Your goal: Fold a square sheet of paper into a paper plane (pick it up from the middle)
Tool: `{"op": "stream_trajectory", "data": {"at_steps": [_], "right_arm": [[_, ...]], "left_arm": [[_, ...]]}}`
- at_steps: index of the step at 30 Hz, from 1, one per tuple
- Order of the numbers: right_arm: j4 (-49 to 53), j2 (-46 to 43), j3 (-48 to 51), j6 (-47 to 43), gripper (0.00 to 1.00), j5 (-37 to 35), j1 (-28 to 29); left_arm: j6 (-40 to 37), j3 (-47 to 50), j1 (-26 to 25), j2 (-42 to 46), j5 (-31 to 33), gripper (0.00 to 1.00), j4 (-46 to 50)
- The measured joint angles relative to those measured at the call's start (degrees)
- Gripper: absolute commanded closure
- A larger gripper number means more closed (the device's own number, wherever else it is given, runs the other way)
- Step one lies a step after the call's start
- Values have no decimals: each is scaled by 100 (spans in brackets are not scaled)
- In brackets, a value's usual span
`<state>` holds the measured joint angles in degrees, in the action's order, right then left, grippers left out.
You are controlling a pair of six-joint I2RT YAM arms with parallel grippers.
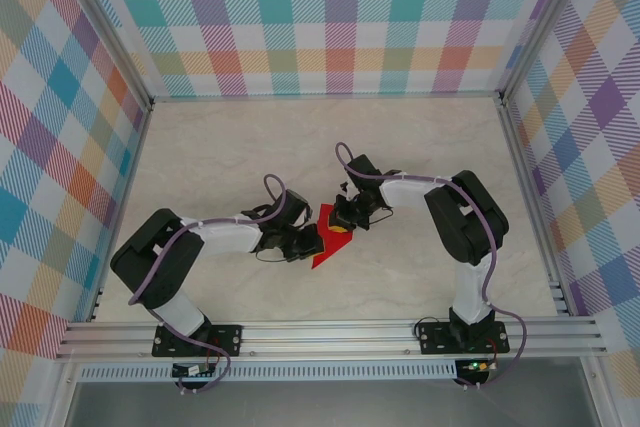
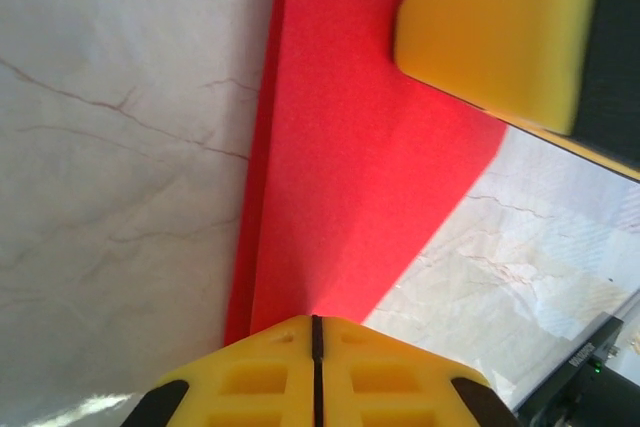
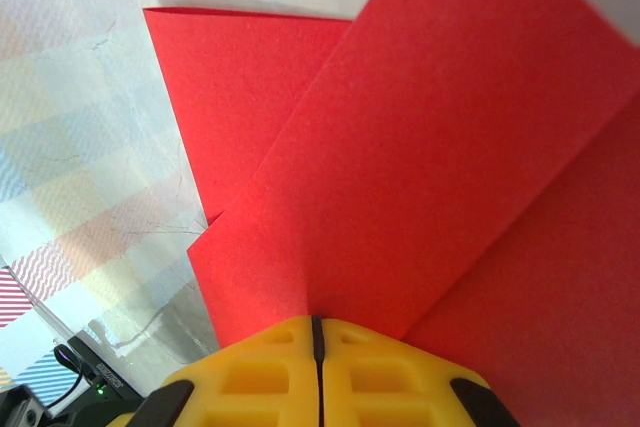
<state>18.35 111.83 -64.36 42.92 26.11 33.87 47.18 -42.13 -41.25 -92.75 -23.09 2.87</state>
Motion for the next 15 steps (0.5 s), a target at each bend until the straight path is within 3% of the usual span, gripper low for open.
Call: {"op": "stream_trajectory", "data": {"at_steps": [15], "right_arm": [[37,26,-28,2,94,11,0]], "left_arm": [[122,125,-107,197,22,91,70]]}}
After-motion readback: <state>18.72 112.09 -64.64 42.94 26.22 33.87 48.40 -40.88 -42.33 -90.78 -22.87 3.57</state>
